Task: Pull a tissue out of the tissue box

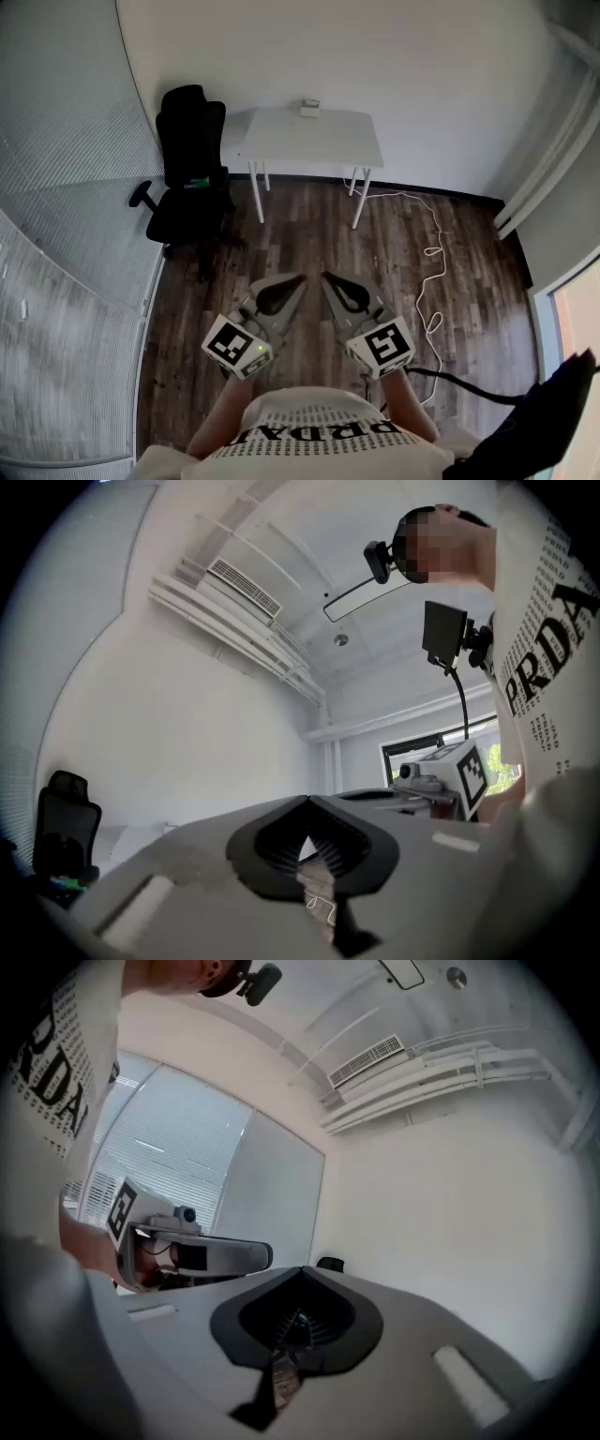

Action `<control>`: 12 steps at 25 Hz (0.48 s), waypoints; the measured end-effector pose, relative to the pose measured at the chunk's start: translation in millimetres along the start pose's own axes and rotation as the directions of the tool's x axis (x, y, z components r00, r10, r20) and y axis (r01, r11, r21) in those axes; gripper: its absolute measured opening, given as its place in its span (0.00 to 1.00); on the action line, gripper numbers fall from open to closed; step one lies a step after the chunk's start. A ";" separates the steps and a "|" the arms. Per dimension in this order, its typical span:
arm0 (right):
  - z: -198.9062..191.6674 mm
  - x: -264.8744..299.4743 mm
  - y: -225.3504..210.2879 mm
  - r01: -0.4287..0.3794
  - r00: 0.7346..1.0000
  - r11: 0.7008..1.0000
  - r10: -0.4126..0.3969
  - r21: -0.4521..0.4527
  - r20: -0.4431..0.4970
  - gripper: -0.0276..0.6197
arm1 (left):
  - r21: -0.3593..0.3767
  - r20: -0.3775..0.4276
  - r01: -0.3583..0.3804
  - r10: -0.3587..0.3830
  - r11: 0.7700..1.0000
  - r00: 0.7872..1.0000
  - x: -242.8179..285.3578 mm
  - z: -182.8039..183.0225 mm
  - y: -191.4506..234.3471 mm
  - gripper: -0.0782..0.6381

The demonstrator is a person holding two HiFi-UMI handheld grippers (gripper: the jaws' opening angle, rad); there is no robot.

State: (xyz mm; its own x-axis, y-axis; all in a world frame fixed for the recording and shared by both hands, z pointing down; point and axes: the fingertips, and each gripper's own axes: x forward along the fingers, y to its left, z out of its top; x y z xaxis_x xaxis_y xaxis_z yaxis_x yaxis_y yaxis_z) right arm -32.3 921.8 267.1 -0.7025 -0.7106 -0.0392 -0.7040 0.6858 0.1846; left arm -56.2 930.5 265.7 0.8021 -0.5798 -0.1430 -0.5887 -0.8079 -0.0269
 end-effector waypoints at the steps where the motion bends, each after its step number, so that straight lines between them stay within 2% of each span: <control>1: 0.1 0.3 -0.3 -0.001 1.000 1.000 0.001 0.001 -0.001 0.05 | 0.001 -0.002 -0.001 0.001 1.000 1.000 0.5 -0.1 0.1 0.11; 9: -5.0 -3.4 7.1 -0.001 1.000 0.999 0.001 0.054 -0.001 0.05 | -0.009 -0.004 -0.004 0.003 1.000 1.000 -6.1 -1.8 -4.8 0.11; 12: -6.0 -2.8 11.8 0.004 1.000 0.999 -0.003 0.046 -0.007 0.05 | -0.015 -0.004 -0.004 0.004 1.000 1.000 -11.1 -3.4 -5.0 0.11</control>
State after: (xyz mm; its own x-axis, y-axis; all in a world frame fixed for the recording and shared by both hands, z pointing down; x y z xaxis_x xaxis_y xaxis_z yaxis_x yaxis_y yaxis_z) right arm -38.0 930.9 275.3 -0.6993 -0.7140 -0.0330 -0.7107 0.6896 0.1392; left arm -61.8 940.6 270.8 0.8004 -0.5831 -0.1391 -0.5902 -0.8072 -0.0119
